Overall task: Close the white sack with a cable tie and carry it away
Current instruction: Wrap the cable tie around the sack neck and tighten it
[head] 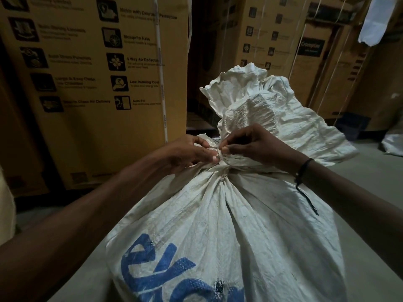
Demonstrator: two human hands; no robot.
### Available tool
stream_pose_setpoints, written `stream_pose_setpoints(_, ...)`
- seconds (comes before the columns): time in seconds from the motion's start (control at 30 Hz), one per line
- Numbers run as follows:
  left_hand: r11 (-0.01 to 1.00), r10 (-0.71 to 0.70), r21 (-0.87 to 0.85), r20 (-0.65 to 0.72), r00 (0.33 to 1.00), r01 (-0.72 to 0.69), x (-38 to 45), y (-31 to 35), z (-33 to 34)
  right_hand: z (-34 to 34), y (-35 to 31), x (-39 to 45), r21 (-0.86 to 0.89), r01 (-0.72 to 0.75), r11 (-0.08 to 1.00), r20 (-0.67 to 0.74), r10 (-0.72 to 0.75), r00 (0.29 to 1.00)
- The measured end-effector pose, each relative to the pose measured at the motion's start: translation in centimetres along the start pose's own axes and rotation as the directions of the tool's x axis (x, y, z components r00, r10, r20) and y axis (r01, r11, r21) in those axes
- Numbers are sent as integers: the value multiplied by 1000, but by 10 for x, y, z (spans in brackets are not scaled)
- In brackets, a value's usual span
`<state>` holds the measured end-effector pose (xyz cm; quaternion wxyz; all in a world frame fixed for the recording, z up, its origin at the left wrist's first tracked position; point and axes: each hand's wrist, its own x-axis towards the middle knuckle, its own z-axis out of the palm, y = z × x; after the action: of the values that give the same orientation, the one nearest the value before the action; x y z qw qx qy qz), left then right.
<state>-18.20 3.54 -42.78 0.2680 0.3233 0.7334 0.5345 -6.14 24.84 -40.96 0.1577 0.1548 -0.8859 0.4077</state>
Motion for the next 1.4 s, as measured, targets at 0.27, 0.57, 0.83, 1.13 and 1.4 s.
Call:
stream_pose_setpoints(0.27,999,6,48,-7,1000,-6,5,-2,2,-9,-5,1,-95,-63,993,76,70,995)
stream_pose_setpoints(0.57,1000,6,13,-14,1000,-5,6,-3,5,-26,-27,8,-278,-230,933,210,292,933)
stream_pose_setpoints(0.83,1000,20,-23,-17,1000,-21,7,-8,6,-22,-36,24,-508,-207,836,147,321,936)
stream_pose_setpoints(1.13,1000,28,-4,-4,1000,-28,1,-4,7,-8,-48,35,-607,-233,759,41,323,946)
stream_pose_setpoints(1.4,999,44,6,-50,998,-44,-3,-2,12,-6,-41,35,-593,-240,769,26,316,948)
